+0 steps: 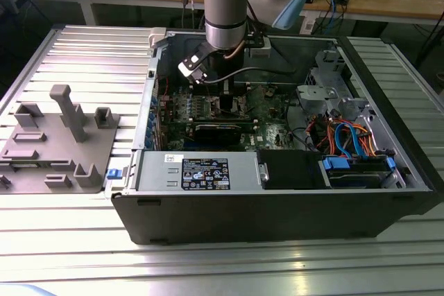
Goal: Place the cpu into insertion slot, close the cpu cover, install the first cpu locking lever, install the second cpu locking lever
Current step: 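Place the cpu into insertion slot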
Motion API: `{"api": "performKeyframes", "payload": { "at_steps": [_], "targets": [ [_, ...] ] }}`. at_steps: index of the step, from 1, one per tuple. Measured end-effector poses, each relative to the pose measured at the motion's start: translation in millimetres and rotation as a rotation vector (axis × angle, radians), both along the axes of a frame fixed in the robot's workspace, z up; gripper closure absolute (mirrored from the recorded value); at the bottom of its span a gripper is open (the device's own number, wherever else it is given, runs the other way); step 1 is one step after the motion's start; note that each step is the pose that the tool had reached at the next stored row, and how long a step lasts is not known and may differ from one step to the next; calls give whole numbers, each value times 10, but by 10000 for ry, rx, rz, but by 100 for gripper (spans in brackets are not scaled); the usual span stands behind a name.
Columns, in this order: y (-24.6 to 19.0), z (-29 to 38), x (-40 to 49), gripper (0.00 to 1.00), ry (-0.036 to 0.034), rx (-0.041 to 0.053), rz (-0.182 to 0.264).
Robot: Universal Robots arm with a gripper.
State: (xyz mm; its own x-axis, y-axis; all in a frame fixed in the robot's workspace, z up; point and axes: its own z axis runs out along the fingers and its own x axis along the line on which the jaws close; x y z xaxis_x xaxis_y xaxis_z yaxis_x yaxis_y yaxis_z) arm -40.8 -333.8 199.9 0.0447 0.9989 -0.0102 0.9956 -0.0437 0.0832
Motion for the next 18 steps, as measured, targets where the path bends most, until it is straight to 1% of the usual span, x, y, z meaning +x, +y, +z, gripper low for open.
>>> {"api": "performKeyframes", "payload": {
  "at_steps": [13, 15, 16, 18],
  "targets": [
    [1, -11, 7, 45, 0, 5, 1],
    [1, -11, 7, 44, -1, 7, 1],
    [1, -11, 7, 38, 0, 7, 1],
    [1, -11, 7, 38, 0, 9, 1]
  ]
}}
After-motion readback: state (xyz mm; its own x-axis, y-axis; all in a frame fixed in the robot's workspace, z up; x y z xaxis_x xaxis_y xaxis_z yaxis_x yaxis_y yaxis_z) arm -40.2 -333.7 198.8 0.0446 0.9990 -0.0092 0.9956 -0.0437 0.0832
